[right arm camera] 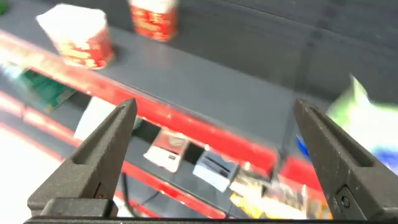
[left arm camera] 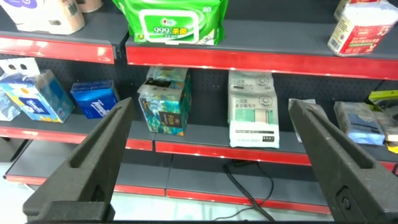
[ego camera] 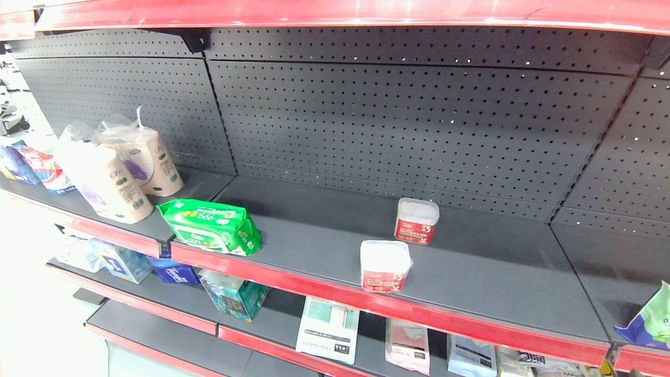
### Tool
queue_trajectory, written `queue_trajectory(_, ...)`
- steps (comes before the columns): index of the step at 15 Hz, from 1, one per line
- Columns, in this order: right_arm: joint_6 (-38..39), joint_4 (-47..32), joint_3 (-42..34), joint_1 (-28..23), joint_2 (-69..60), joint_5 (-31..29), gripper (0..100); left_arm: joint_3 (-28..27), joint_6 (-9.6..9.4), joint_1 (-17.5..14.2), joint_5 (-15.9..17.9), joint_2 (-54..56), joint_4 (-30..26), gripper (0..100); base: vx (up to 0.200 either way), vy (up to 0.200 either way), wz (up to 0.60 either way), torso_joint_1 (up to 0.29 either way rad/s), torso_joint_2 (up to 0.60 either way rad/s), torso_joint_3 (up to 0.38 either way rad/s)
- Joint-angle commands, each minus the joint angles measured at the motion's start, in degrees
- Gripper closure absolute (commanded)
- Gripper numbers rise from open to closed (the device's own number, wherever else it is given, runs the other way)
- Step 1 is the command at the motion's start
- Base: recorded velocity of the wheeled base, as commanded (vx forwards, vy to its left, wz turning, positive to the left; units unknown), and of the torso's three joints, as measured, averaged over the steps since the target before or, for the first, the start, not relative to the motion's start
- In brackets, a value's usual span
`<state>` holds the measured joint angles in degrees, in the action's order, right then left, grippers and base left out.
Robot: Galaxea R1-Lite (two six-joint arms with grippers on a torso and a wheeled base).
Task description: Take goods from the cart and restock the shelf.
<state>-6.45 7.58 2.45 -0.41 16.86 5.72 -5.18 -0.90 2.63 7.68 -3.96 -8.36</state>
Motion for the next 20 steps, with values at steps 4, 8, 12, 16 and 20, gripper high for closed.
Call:
queue_trajectory(4,7.2,-7.8,-2.5,0.5,-16.7,-4.0,0,0.0,0.02,0.0,0.3,-0.1,0.0,0,0.0,0.0,0.0,0.0,0.0,0.0)
queue_trajectory(8,7.2,-7.8,-2.5,0.4,-16.8,-4.6,0,0.0,0.02,0.0,0.3,-0.2,0.0,0,0.0,0.0,0.0,0.0,0.0,0.0)
queue_trajectory(12,7.1,-7.8,-2.5,0.4,-16.8,-4.6,0,0.0,-0.06,0.0,0.3,-0.1,0.0,0,0.0,0.0,-0.15,0.001,0.0,-0.001)
queue_trajectory(16,7.2,-7.8,-2.5,0.4,-16.8,-4.6,0,0.0,-0.06,0.0,0.3,0.0,0.0,0,0.0,0.0,-0.6,0.004,0.0,-0.001)
queue_trajectory(20,7.2,-7.8,-2.5,0.4,-16.8,-4.6,0,0.0,-0.06,0.0,0.3,0.0,0.0,0,0.0,0.0,-0.6,0.005,0.0,0.0)
